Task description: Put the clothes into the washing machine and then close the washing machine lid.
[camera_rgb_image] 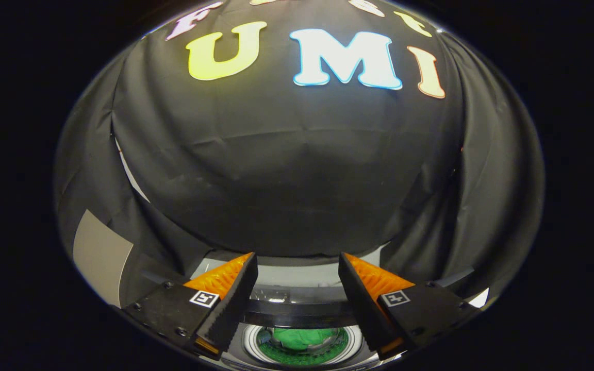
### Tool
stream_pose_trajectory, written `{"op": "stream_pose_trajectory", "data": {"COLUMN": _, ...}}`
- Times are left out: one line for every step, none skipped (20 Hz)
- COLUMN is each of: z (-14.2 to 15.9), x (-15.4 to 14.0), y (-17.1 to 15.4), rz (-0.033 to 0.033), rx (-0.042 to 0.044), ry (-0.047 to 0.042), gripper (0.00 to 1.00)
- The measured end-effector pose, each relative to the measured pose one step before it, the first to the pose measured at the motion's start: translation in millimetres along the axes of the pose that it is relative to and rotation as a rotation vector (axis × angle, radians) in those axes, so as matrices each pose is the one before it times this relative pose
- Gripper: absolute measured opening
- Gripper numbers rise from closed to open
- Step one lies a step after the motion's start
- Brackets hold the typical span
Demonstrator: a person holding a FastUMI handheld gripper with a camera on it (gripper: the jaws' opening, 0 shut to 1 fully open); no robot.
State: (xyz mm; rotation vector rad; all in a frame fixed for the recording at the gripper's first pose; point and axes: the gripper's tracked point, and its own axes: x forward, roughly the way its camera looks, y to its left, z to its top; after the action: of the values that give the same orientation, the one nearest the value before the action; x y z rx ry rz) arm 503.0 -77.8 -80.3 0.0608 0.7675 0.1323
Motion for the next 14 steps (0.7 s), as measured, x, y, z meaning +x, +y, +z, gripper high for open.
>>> {"op": "stream_pose_trajectory", "data": {"z": -0.34, "x": -0.40, "y": 0.45, "rz": 0.00273, "rx": 0.00769, "ry": -0.00931, "gripper": 0.98}}
{"op": "stream_pose_trajectory", "data": {"z": -2.70, "x": -1.76, "y": -0.36, "rz": 0.00280, "rx": -0.00754, "ry": 0.00372, "gripper": 0.98}}
{"op": "stream_pose_trajectory", "data": {"z": -1.12, "x": -1.62, "y": 0.98, "rz": 0.00069, "rx": -0.00096, "ry": -0.00150, "gripper": 0.98}}
{"op": "stream_pose_trajectory", "data": {"z": -1.69, "x": -3.07, "y": -0.62, "rz": 0.00178, "rx": 0.00188, "ry": -0.00118, "gripper": 0.98}}
{"op": "stream_pose_trajectory", "data": {"z": 0.40, "x": -1.74, "y": 0.65, "rz": 0.00069, "rx": -0.00239, "ry": -0.00215, "gripper": 0.98}}
{"op": "stream_pose_trajectory", "data": {"z": -2.07, "x": -2.27, "y": 0.16, "rz": -0.00009, "rx": -0.00091, "ry": -0.00331, "gripper": 0.98}}
{"op": "stream_pose_trajectory", "data": {"z": -1.12, "x": -2.55, "y": 0.25, "rz": 0.00063, "rx": -0.00061, "ry": -0.00133, "gripper": 0.98}}
{"op": "stream_pose_trajectory", "data": {"z": -1.80, "x": -2.01, "y": -0.23, "rz": 0.00122, "rx": -0.00133, "ry": -0.00074, "gripper": 0.98}}
{"op": "stream_pose_trajectory", "data": {"z": -1.58, "x": -1.66, "y": 0.04, "rz": 0.00193, "rx": -0.00131, "ry": -0.00123, "gripper": 0.98}}
{"op": "stream_pose_trajectory", "data": {"z": -1.51, "x": -2.55, "y": 0.52, "rz": 0.00070, "rx": -0.00027, "ry": 0.00021, "gripper": 0.98}}
{"op": "stream_pose_trajectory", "data": {"z": -0.80, "x": -2.11, "y": 0.33, "rz": -0.00057, "rx": -0.00023, "ry": -0.00144, "gripper": 0.98}}
{"op": "stream_pose_trajectory", "data": {"z": -1.65, "x": -1.70, "y": -0.12, "rz": -0.00058, "rx": -0.00081, "ry": -0.00059, "gripper": 0.98}}
{"op": "stream_pose_trajectory", "data": {"z": -0.46, "x": -1.42, "y": 0.13, "rz": -0.00064, "rx": 0.00077, "ry": -0.00265, "gripper": 0.98}}
{"op": "stream_pose_trajectory", "data": {"z": -1.73, "x": -1.06, "y": 0.58, "rz": 0.00017, "rx": -0.00089, "ry": -0.00114, "gripper": 0.98}}
